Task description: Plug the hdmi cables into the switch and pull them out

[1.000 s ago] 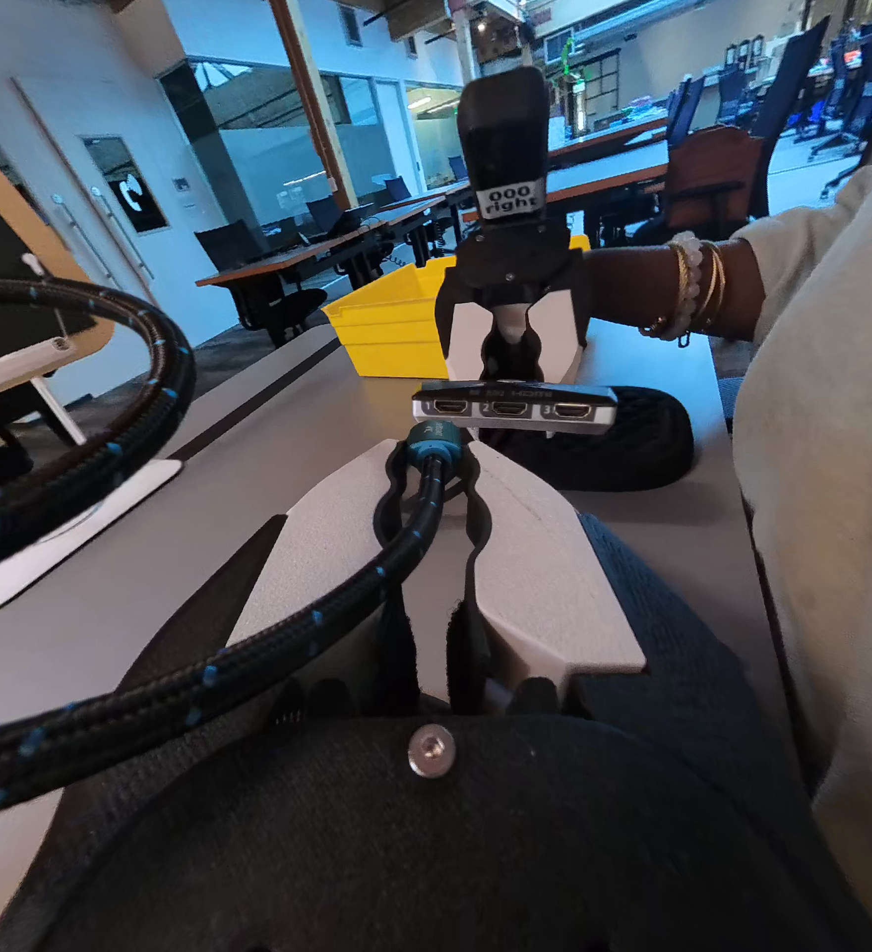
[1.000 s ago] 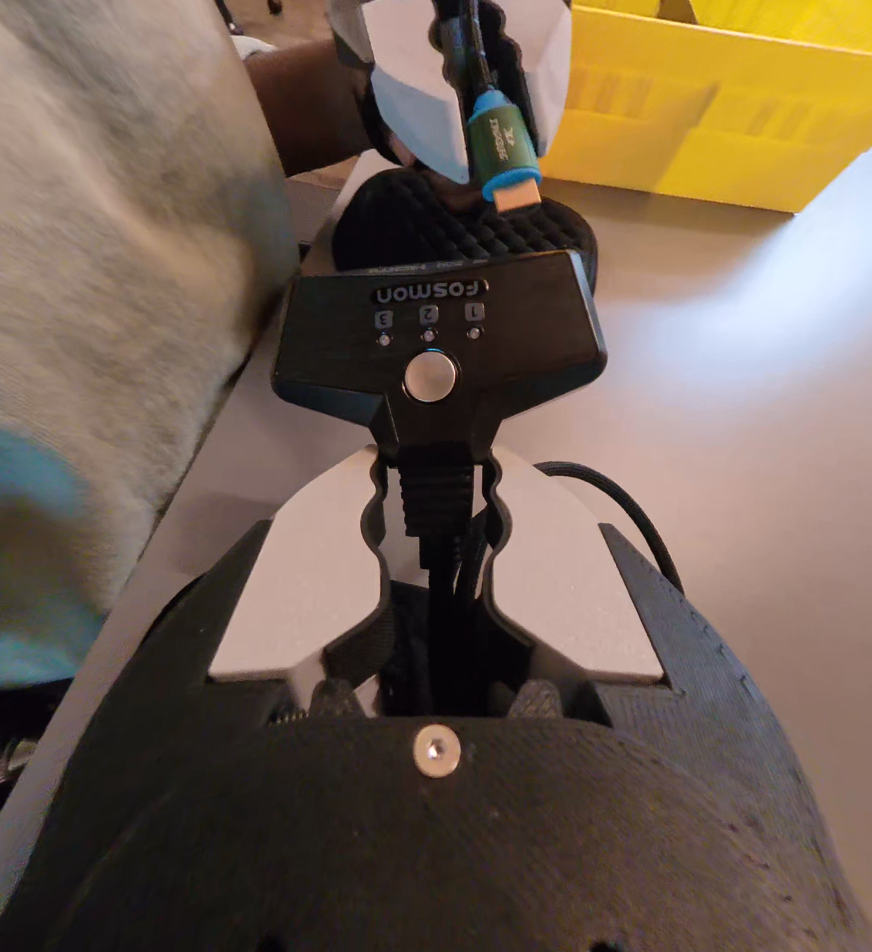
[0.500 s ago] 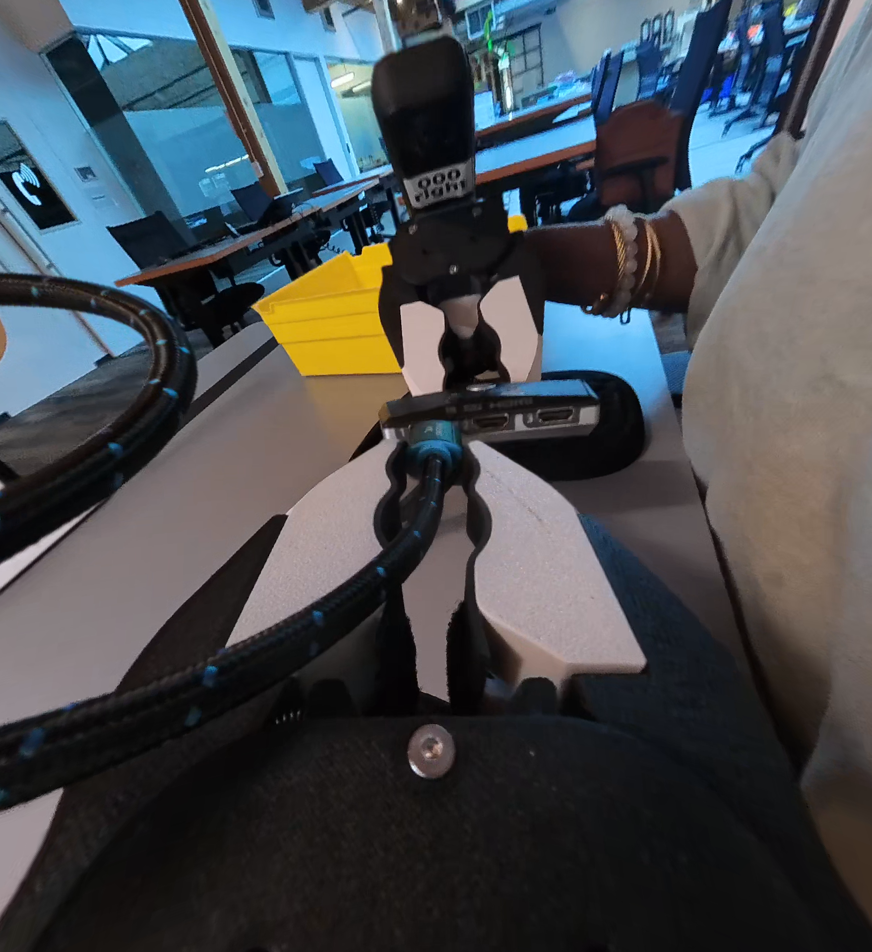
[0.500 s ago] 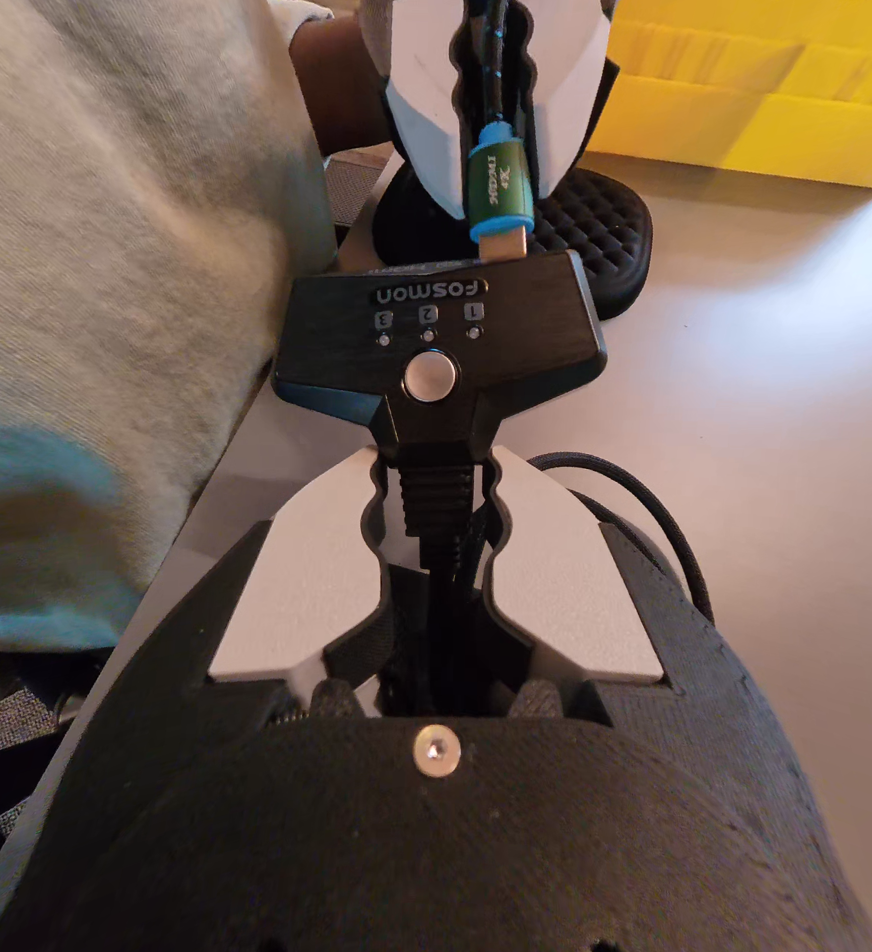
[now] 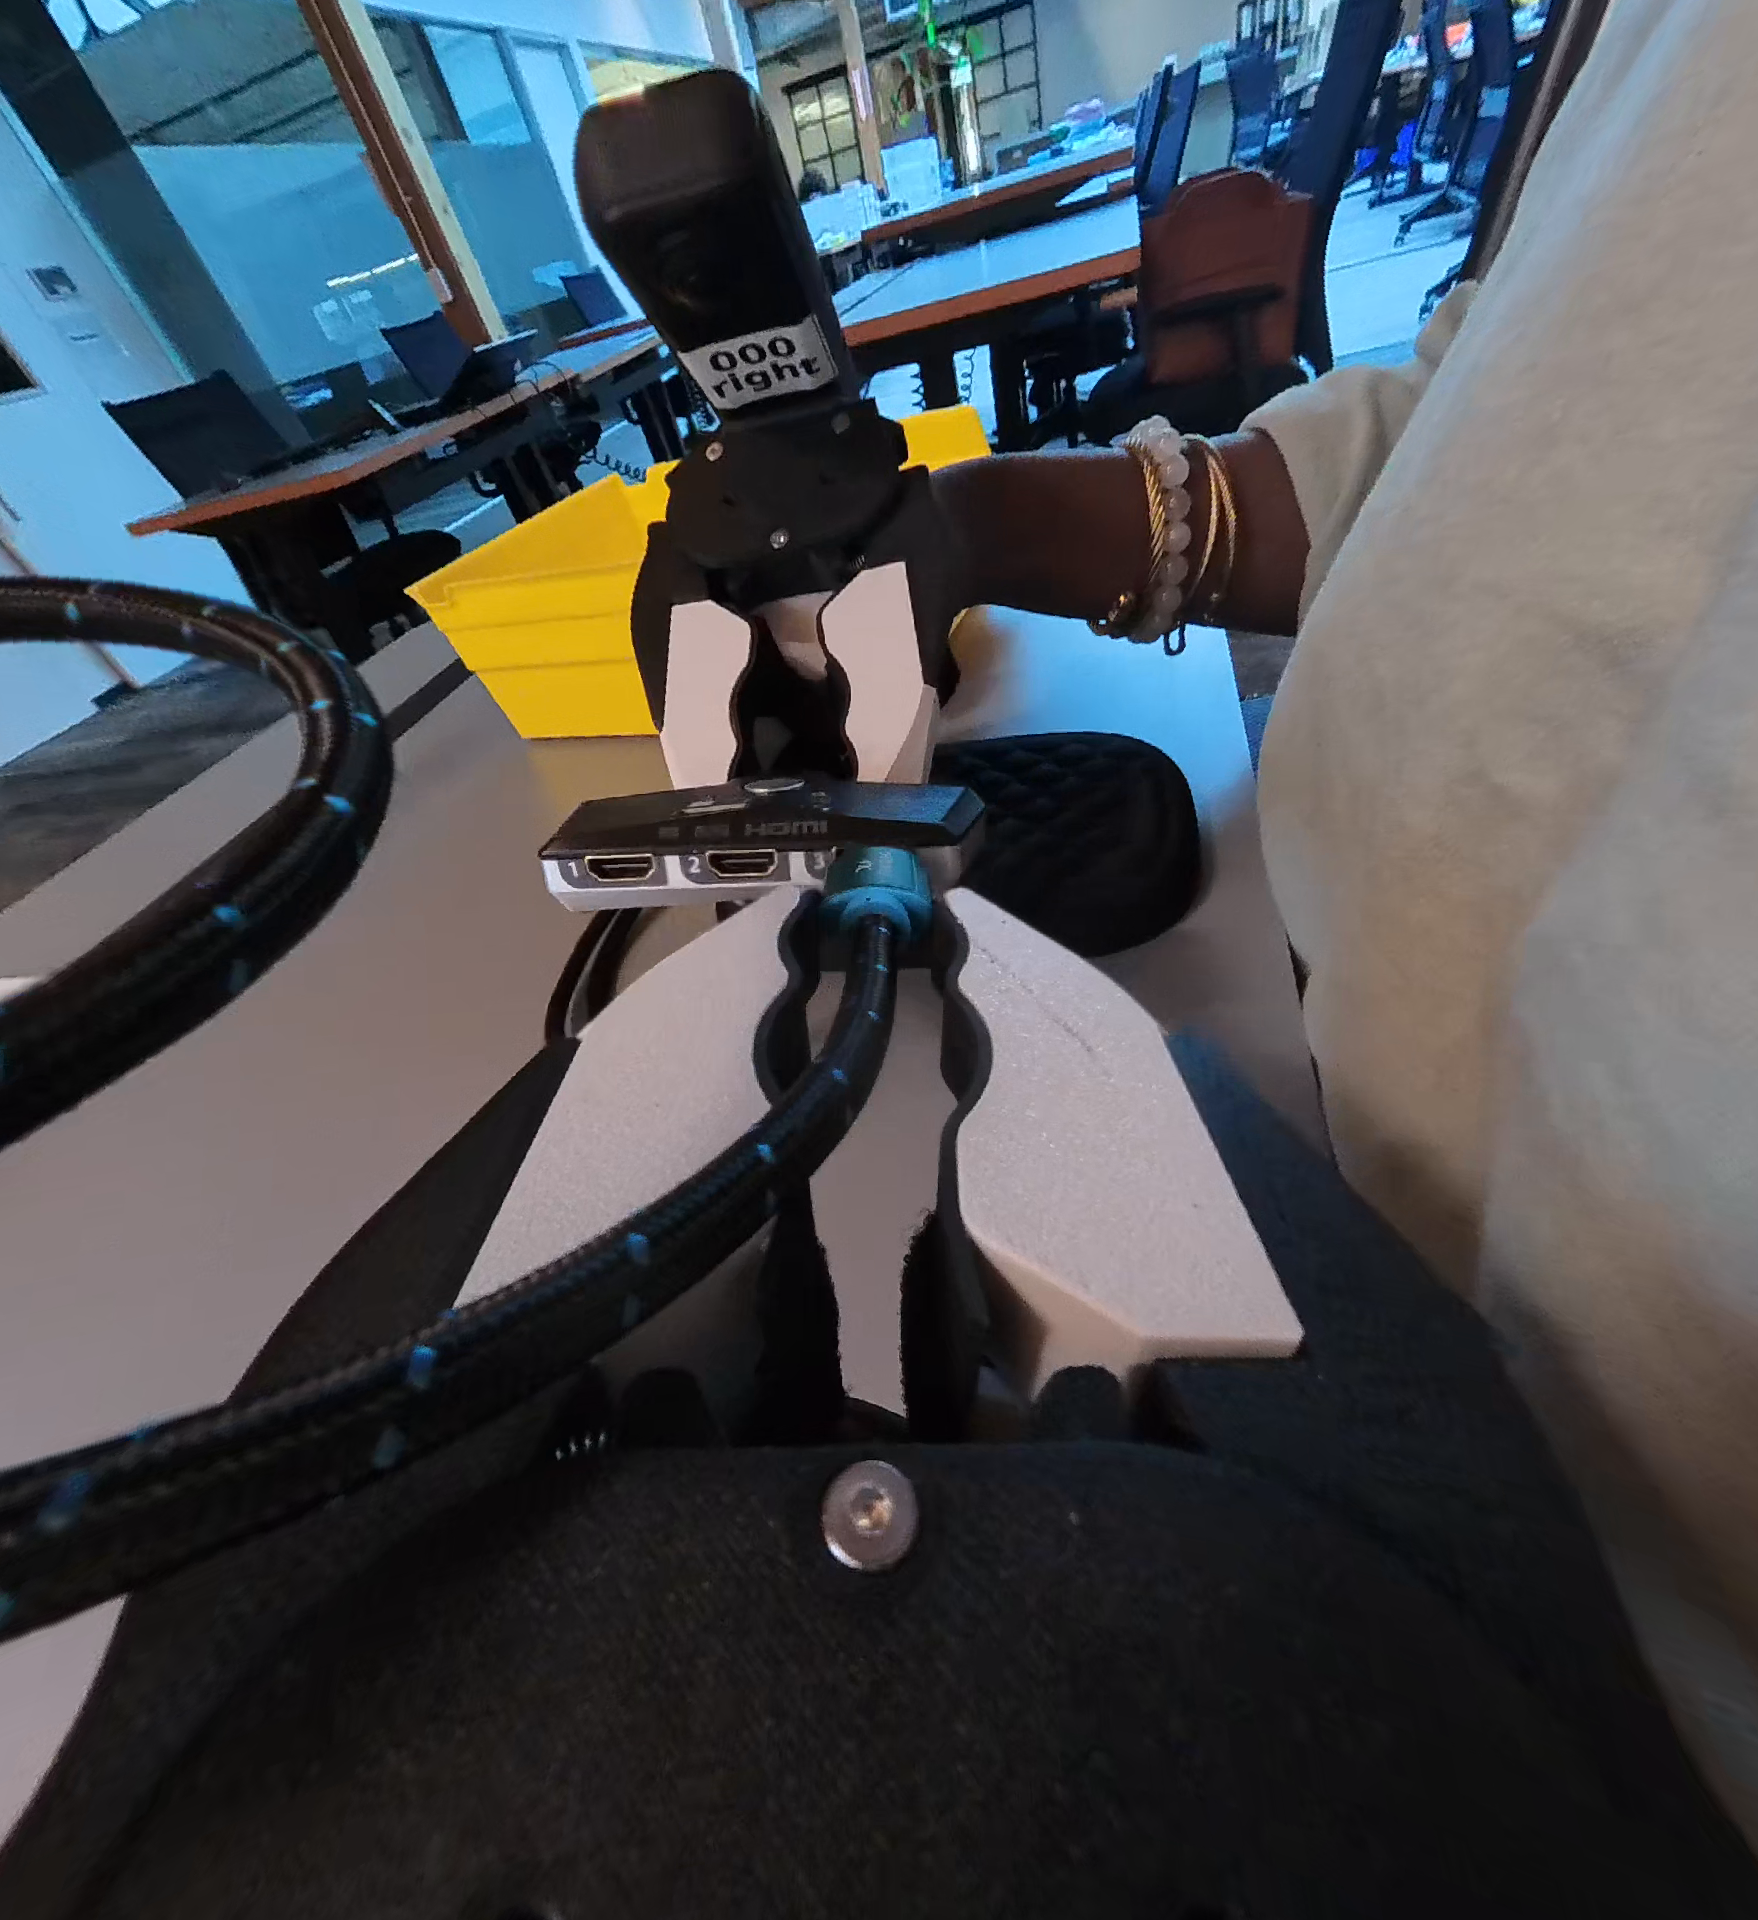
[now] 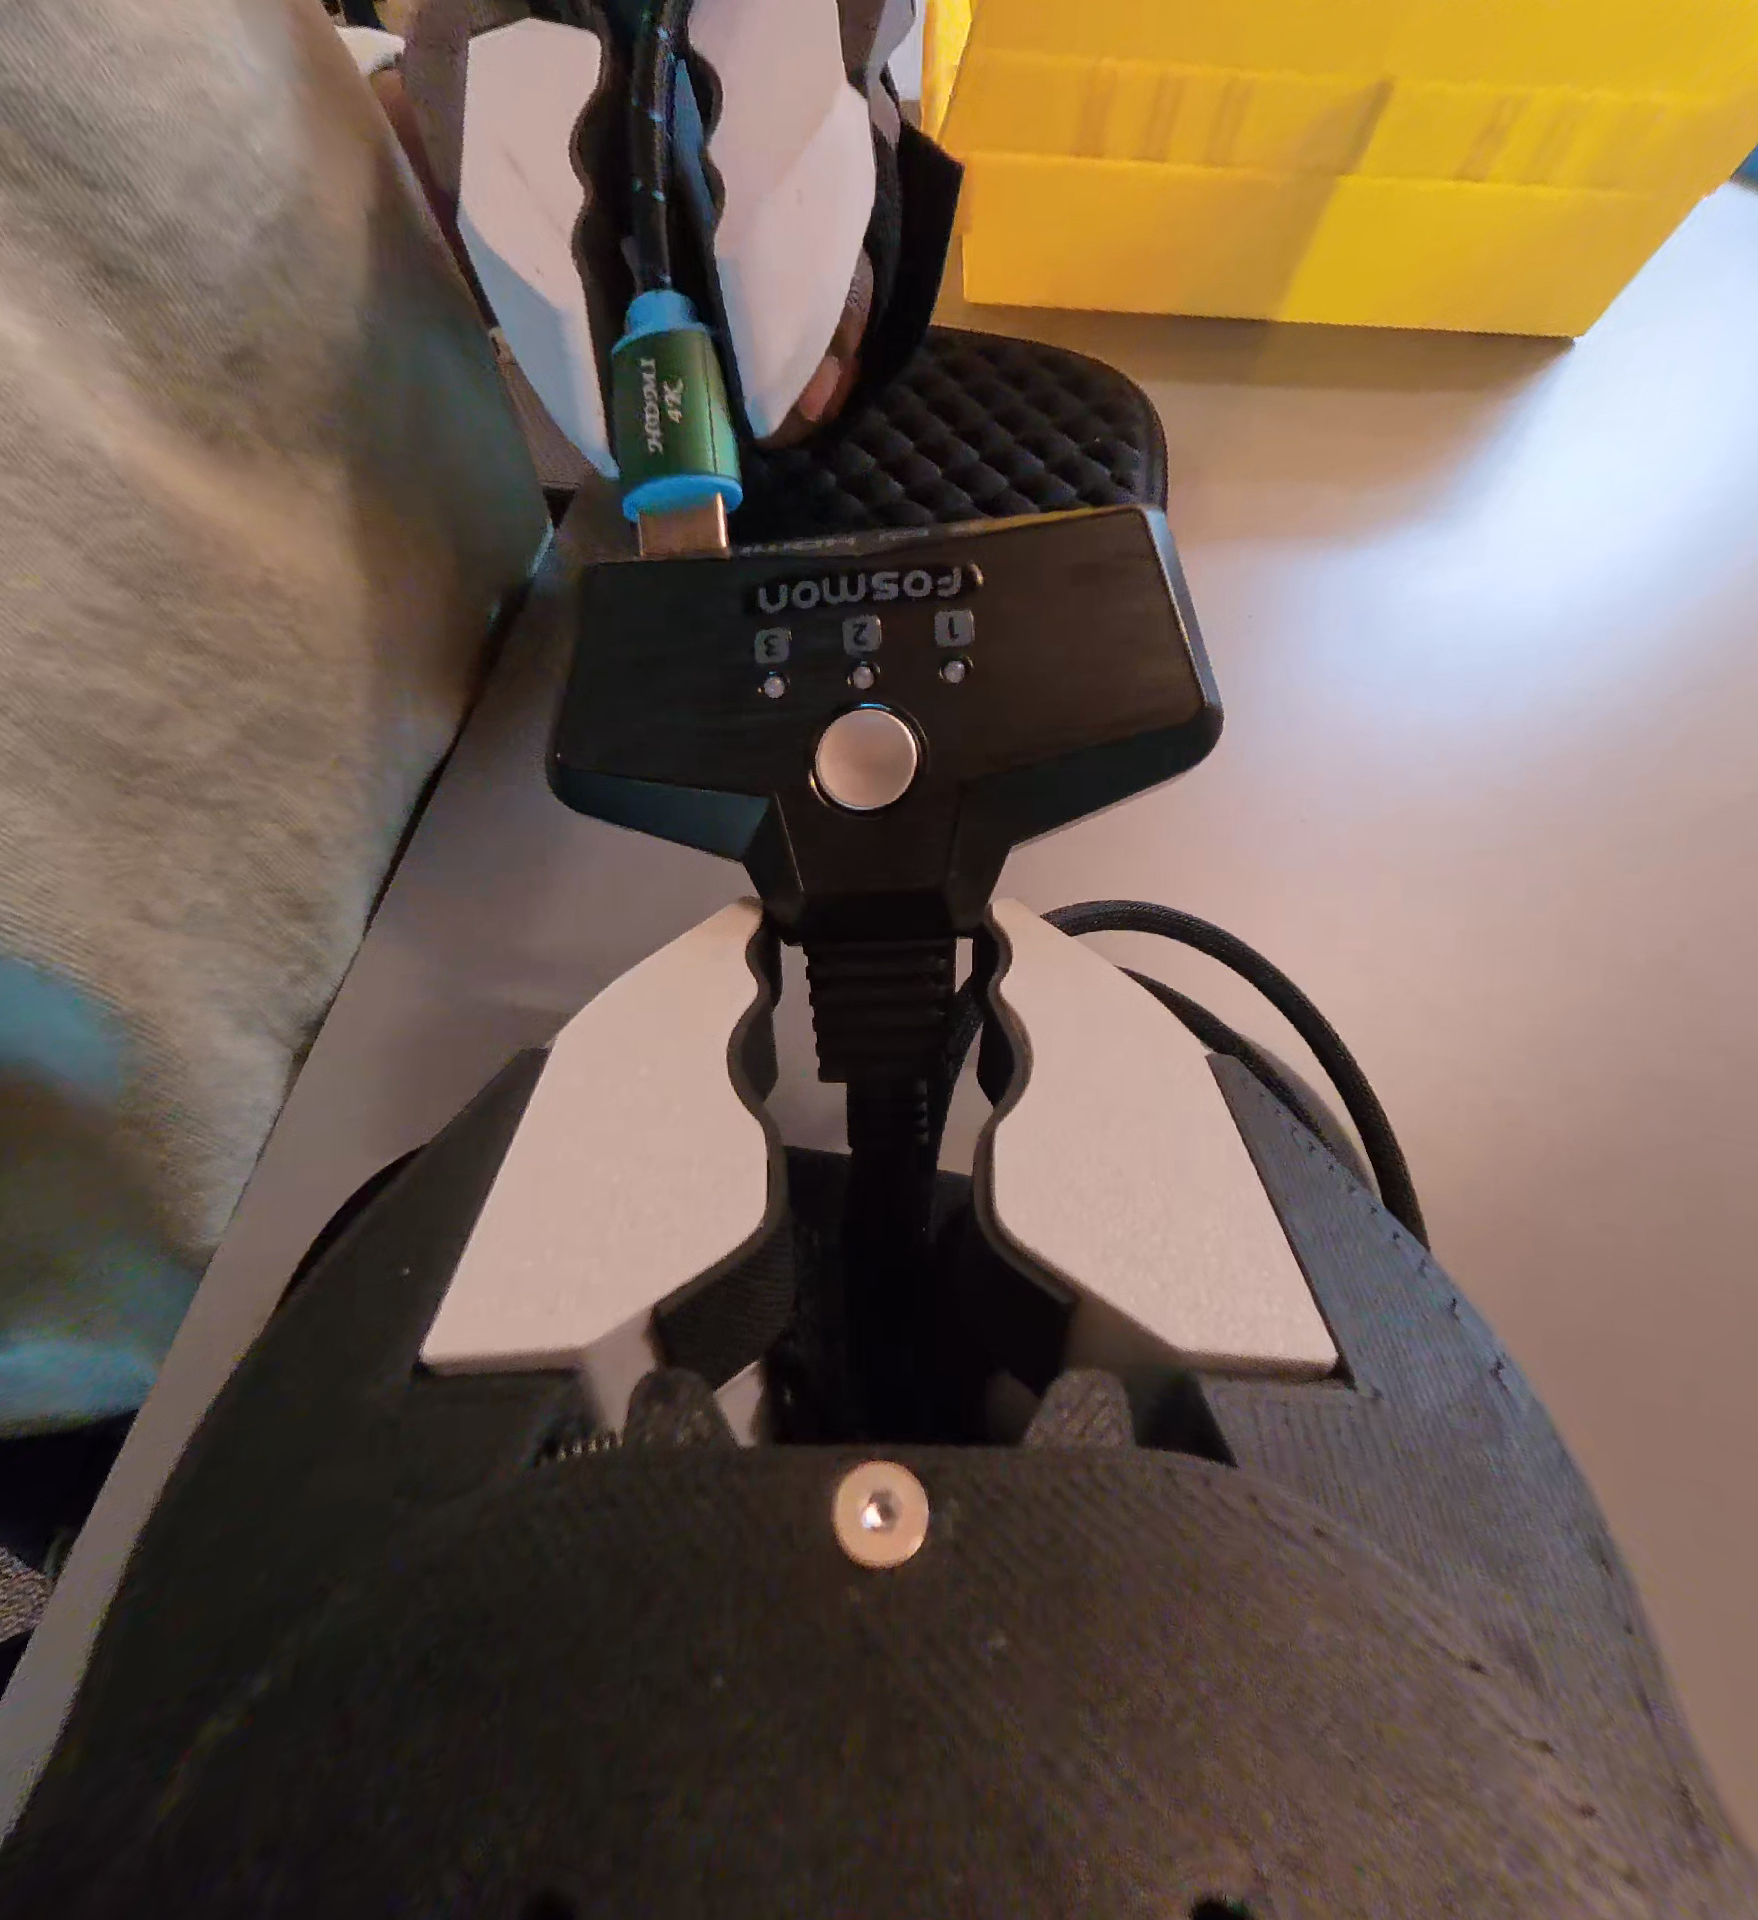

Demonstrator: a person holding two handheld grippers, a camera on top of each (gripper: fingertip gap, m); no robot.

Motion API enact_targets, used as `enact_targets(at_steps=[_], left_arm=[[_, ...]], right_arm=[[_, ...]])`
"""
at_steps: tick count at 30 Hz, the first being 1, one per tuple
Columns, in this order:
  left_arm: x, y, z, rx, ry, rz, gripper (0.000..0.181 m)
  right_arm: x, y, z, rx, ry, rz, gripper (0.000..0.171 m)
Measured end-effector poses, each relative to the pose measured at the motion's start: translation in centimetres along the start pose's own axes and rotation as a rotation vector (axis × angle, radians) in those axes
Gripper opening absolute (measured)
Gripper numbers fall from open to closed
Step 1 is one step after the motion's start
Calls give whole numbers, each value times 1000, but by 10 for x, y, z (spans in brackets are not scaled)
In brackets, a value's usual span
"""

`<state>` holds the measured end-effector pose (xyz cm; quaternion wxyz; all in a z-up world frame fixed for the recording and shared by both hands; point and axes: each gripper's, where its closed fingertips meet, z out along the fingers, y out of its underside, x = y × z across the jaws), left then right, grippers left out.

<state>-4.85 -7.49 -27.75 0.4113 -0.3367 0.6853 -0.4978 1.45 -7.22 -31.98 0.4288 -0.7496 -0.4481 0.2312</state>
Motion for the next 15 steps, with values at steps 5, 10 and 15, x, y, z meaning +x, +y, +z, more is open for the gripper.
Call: enact_targets(at_steps=[5, 10, 15], left_arm=[[0, 2, 0, -5, 4, 6, 21], [1, 2, 2, 11, 16, -28, 20], [4, 8, 4, -36, 40, -54, 20]], right_arm=[[-1, 2, 1, -17, -9, 17, 36], [-2, -1, 2, -3, -3, 15, 36], [-3, 5, 6, -31, 17, 25, 36]])
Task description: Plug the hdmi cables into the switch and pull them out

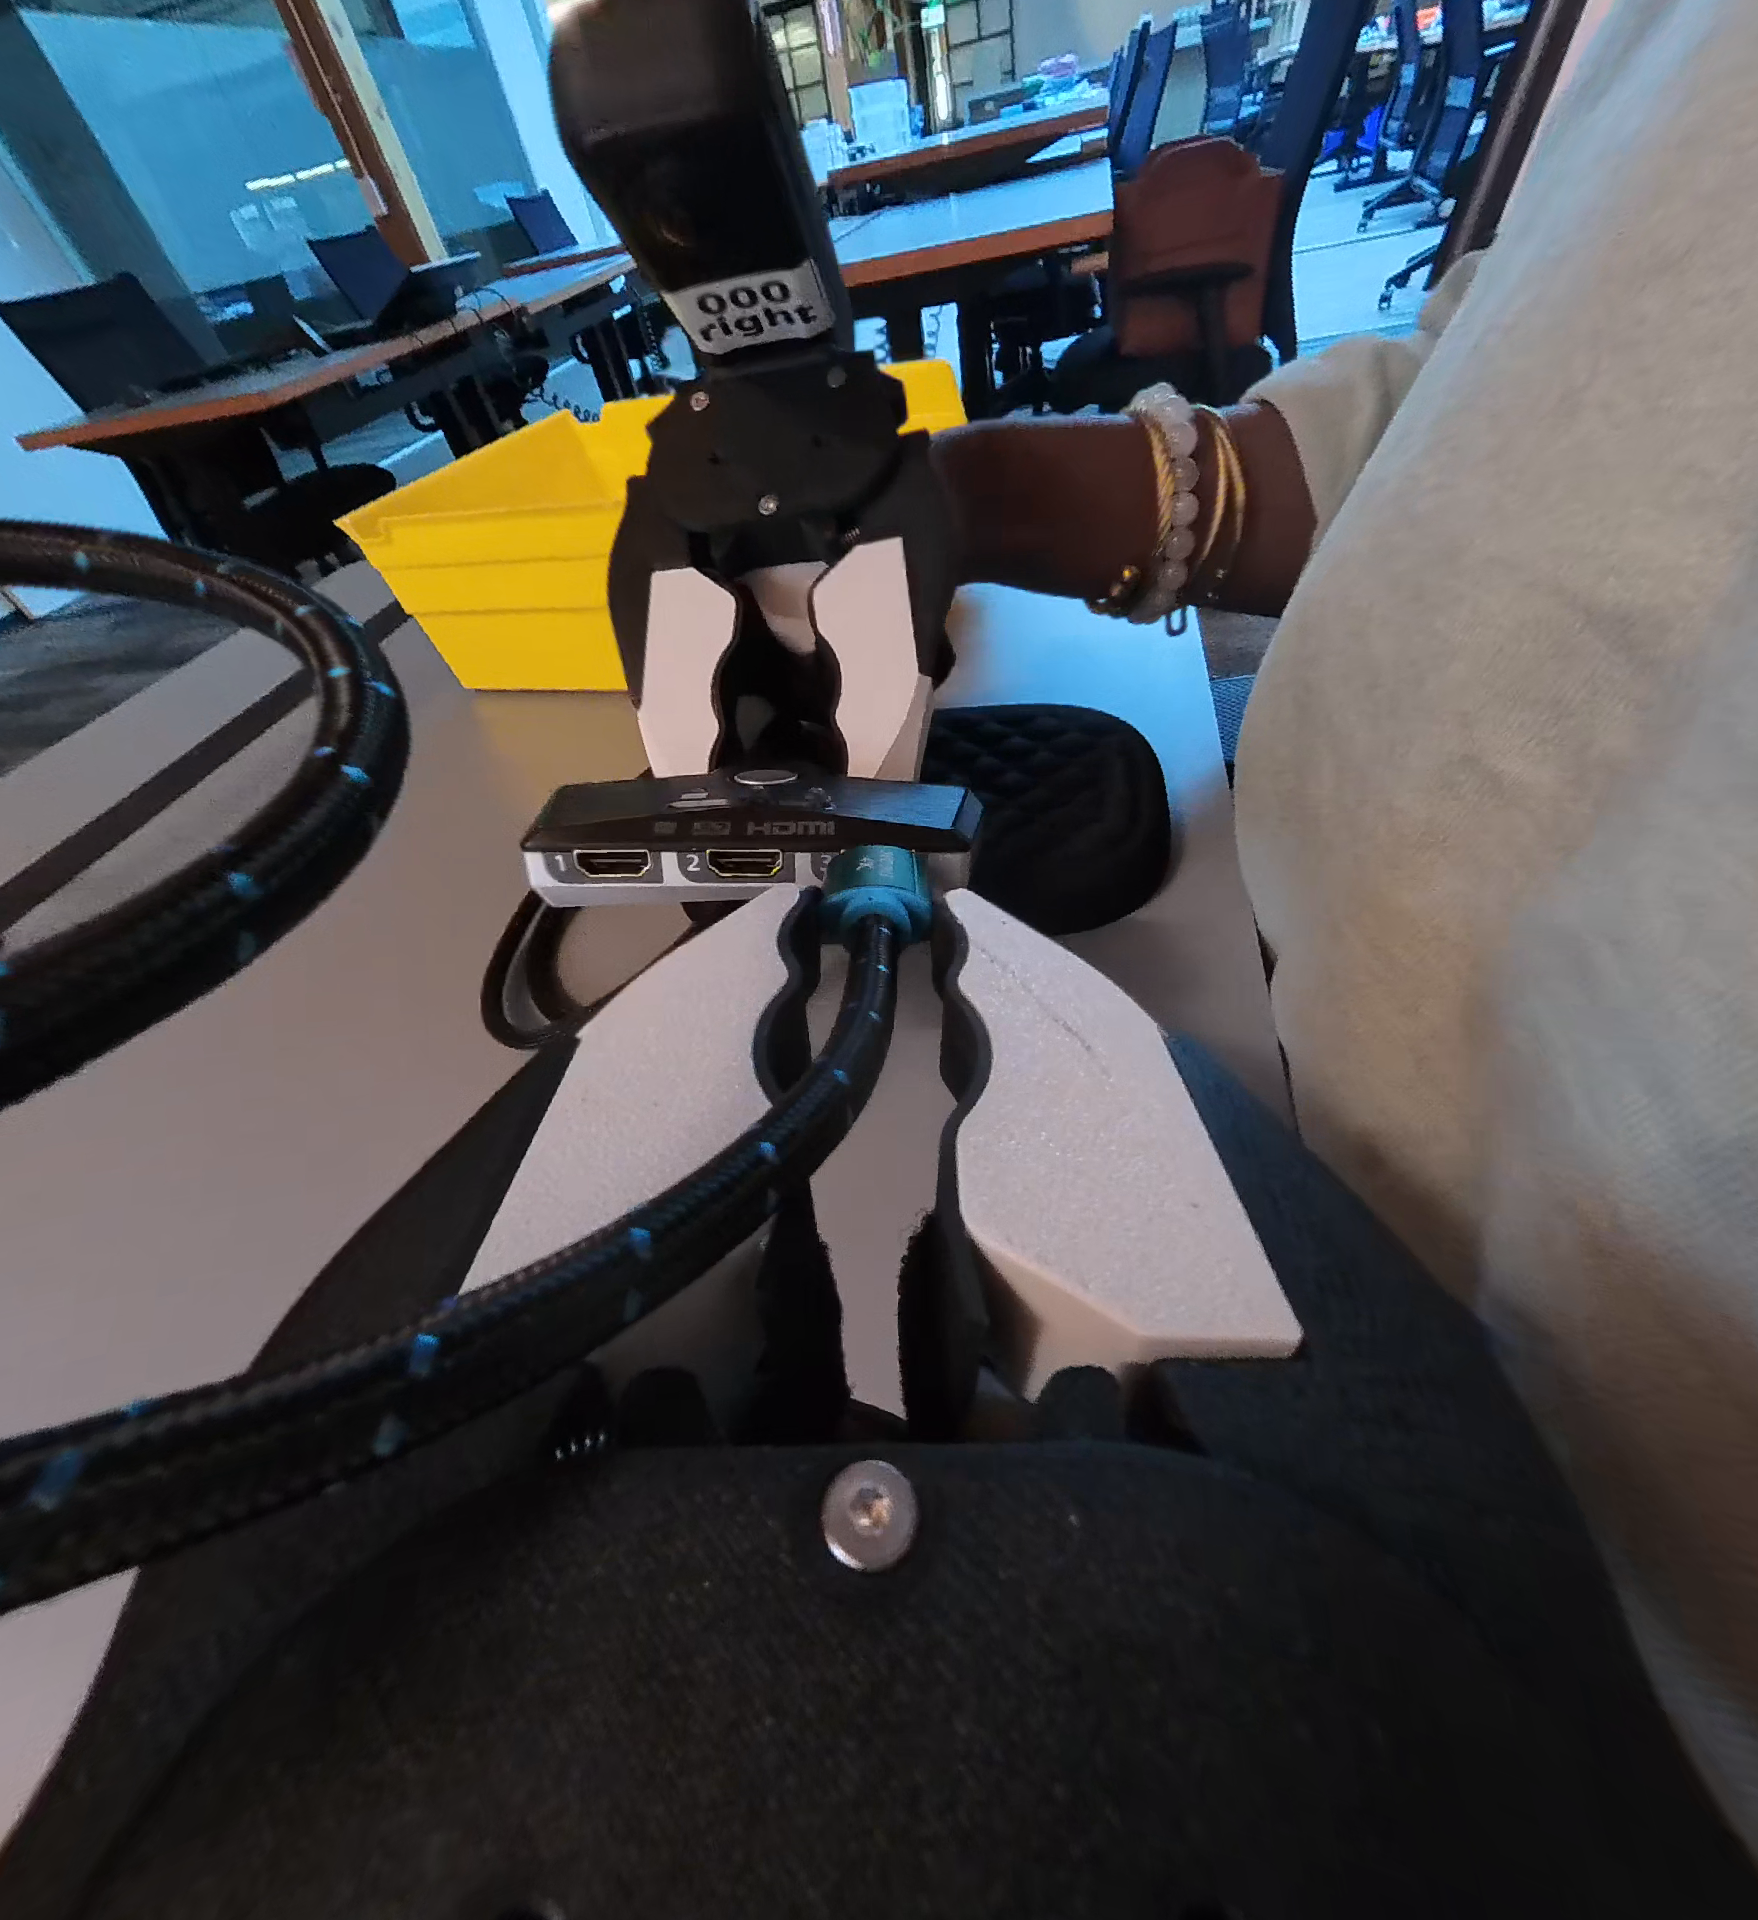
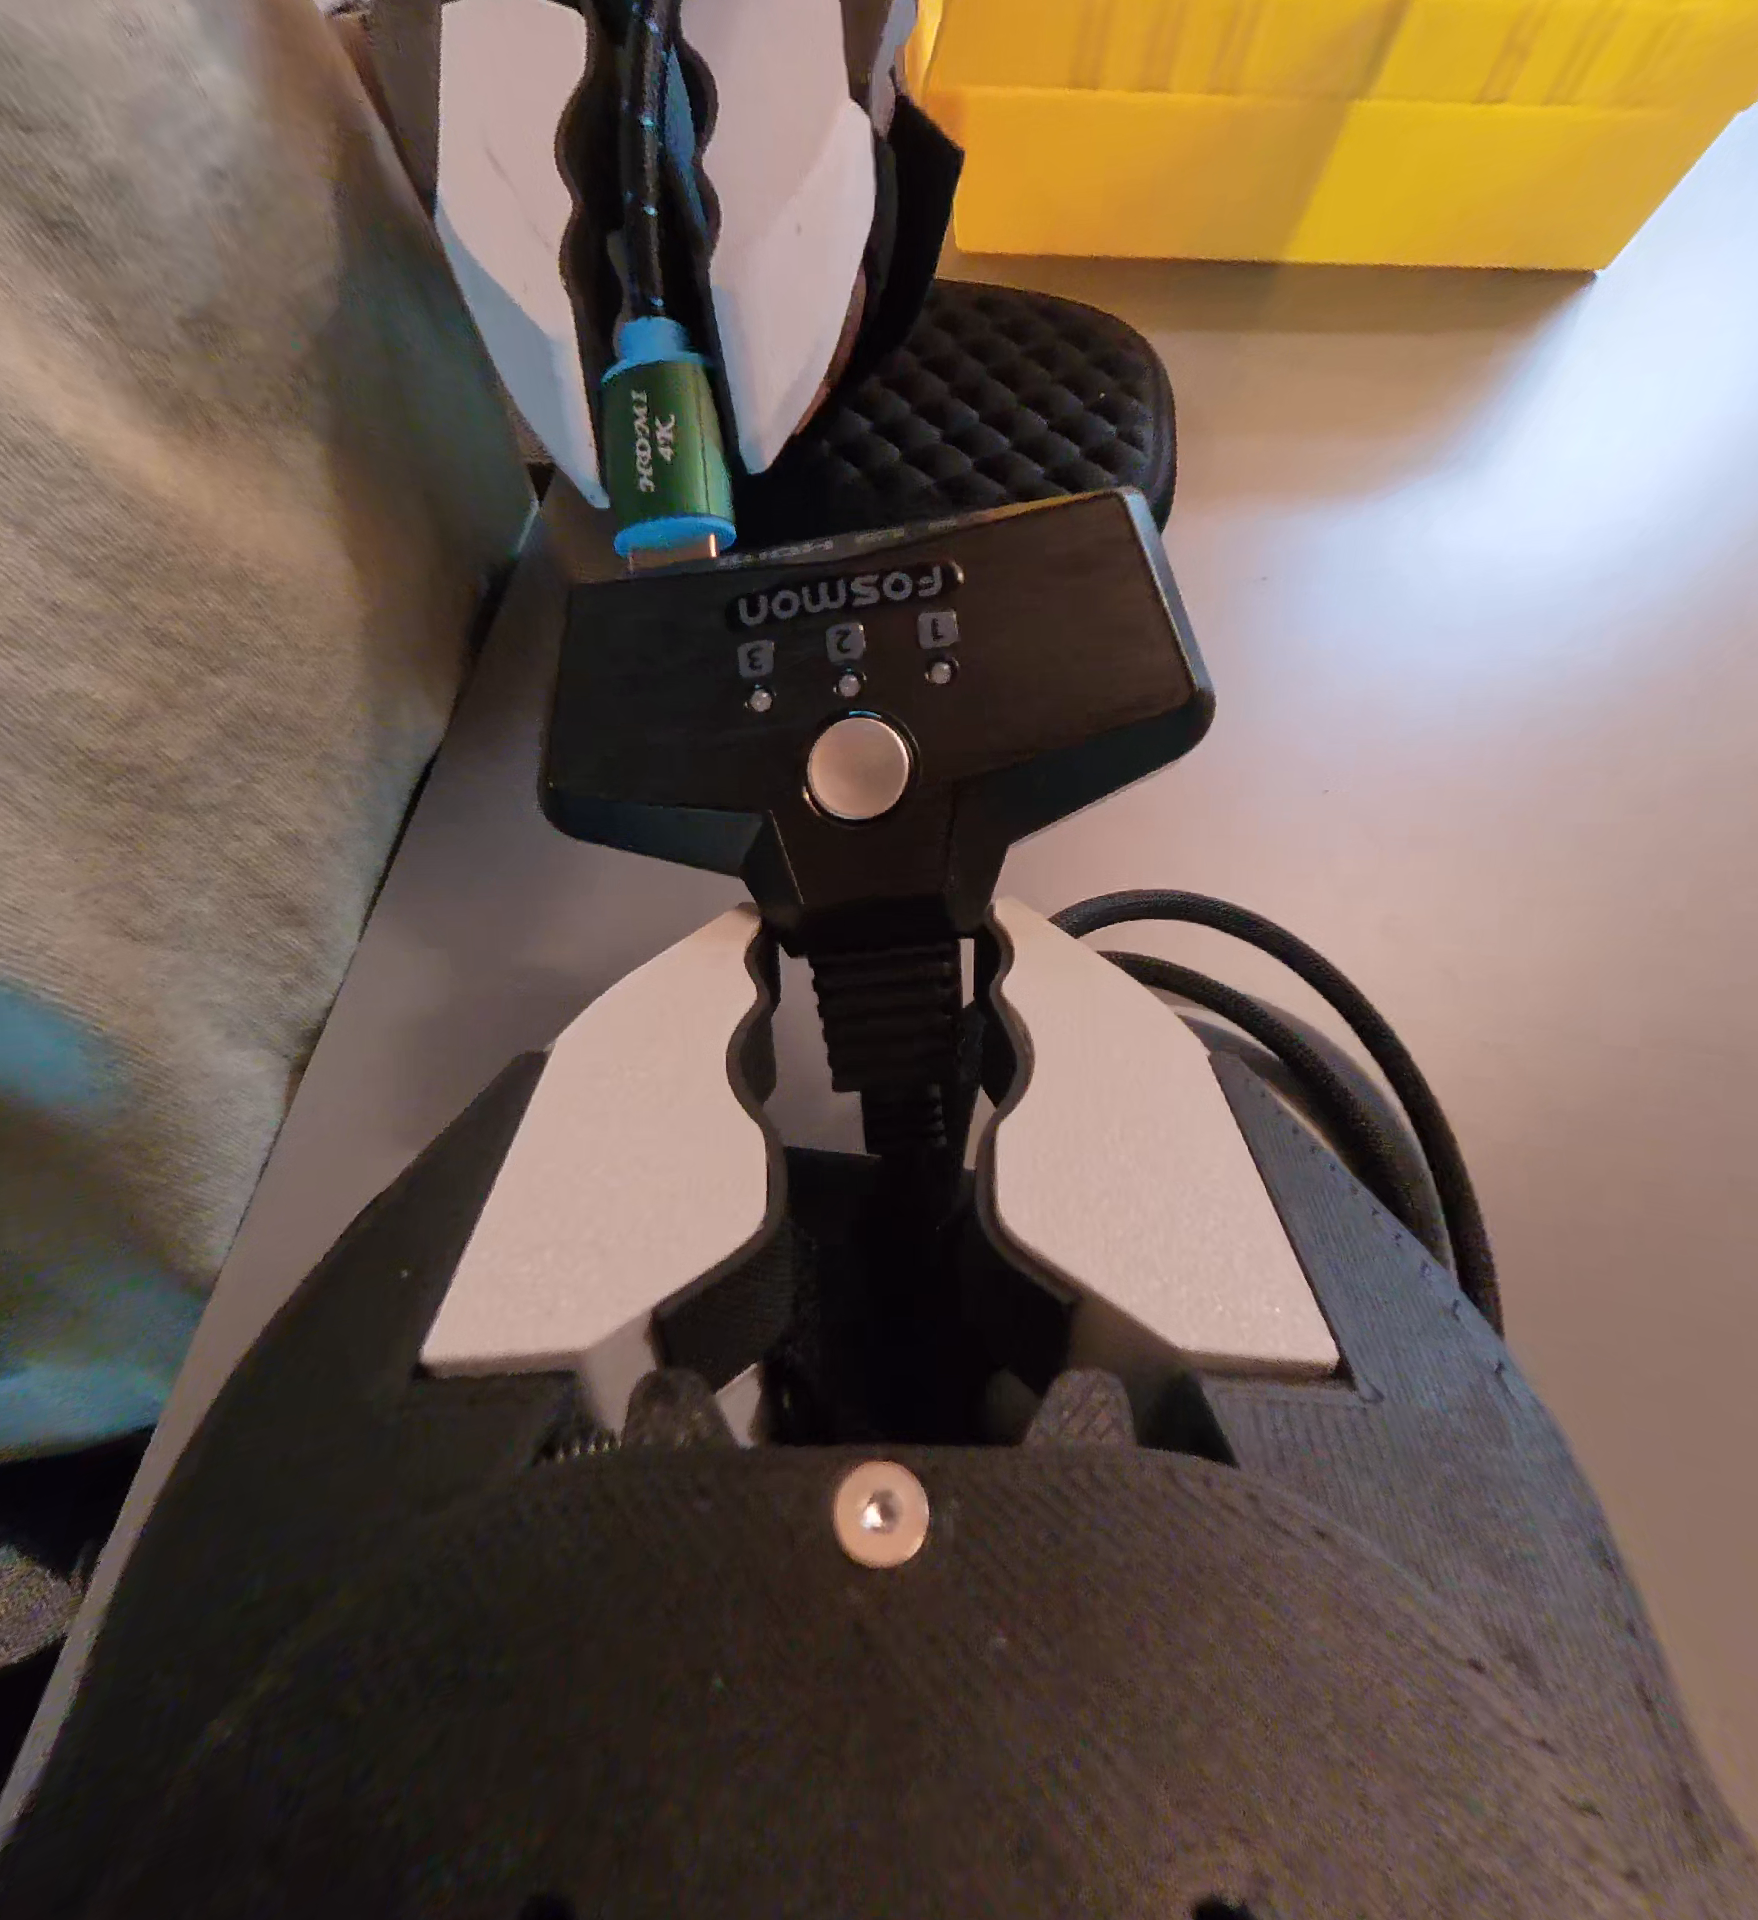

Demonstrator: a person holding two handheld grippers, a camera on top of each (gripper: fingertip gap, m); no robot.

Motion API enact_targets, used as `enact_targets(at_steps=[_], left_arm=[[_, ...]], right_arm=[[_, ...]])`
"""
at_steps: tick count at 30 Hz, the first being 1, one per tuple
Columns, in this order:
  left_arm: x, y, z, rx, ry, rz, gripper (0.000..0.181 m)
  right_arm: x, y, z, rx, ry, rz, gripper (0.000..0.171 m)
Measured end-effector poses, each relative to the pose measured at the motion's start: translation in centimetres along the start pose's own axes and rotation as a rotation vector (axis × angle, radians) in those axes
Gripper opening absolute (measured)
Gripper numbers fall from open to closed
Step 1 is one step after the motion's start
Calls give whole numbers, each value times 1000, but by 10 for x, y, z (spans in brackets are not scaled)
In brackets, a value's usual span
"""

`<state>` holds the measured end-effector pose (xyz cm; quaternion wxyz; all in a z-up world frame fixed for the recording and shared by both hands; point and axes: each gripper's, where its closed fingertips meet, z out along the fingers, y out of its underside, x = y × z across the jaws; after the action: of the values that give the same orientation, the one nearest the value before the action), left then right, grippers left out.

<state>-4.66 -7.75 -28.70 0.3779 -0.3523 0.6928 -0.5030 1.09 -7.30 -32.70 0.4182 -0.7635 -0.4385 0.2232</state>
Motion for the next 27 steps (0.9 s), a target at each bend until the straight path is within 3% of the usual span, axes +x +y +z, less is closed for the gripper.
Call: enact_targets(at_steps=[14, 17, 22, 25, 27], left_arm=[[-9, 10, 12, -50, -15, -55, 21], [-20, 6, 4, -32, -63, -101, 37], [-40, 13, -51, -96, -232, -144, 49], [-55, 21, -110, -233, -402, -119, 49], [-77, 26, -164, -367, -611, -125, 49]], right_arm=[[9, 11, 2, -25, 75, 99, 39], [7, 3, -5, -3, 77, 135, 39], [8, 13, -15, -88, 118, 161, 39], [4, 21, -11, -181, 120, 150, 39], [4, 29, -6, -265, 130, 133, 39]])
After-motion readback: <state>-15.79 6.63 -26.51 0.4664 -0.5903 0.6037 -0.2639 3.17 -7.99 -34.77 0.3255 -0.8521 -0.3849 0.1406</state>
